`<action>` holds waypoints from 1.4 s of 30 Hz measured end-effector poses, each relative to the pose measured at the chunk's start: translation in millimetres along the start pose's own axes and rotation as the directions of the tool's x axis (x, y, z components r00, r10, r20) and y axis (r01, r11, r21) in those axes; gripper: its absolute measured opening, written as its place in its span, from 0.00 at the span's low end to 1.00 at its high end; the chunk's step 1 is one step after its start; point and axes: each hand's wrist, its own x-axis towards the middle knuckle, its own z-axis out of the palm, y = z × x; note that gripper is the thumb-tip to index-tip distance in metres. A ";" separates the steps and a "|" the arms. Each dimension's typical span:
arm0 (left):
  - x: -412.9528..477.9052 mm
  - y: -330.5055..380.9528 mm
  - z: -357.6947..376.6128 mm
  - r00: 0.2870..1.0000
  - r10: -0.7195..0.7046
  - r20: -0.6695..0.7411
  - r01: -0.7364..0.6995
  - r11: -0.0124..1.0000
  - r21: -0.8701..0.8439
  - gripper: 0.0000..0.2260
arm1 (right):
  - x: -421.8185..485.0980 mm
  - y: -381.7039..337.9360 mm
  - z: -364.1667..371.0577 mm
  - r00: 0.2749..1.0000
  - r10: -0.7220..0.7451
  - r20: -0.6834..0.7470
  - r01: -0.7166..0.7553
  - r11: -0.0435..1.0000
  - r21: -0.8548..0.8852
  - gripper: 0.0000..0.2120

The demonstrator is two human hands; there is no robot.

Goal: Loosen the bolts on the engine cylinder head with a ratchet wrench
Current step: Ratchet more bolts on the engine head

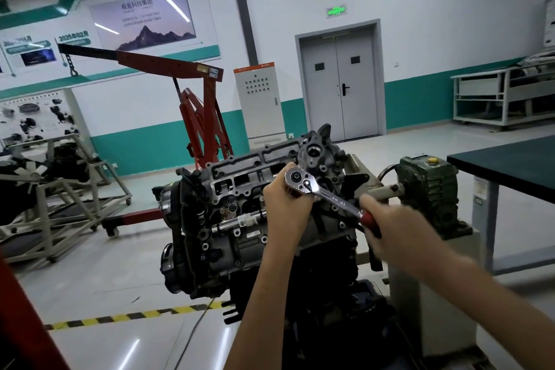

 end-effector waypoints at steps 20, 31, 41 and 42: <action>2.5 2.7 2.8 0.999 -0.046 0.017 0.047 0.999 -0.011 0.21 | 16.0 15.7 -20.9 0.998 -0.053 -0.021 0.049 0.984 -0.173 0.10; -0.5 2.1 3.5 0.998 -0.044 -0.036 0.044 0.999 -0.015 0.18 | -36.5 -67.5 45.1 0.978 0.206 0.019 -0.196 0.897 0.396 0.12; 4.7 4.8 -1.3 0.998 -0.045 0.044 0.047 0.998 -0.039 0.19 | 20.1 14.8 -26.0 0.996 -0.082 -0.025 0.076 0.976 -0.204 0.10; 3.7 3.0 -2.0 0.998 -0.035 0.047 0.036 0.999 -0.033 0.19 | 10.9 9.9 -16.8 0.999 -0.050 -0.005 0.049 0.991 -0.125 0.10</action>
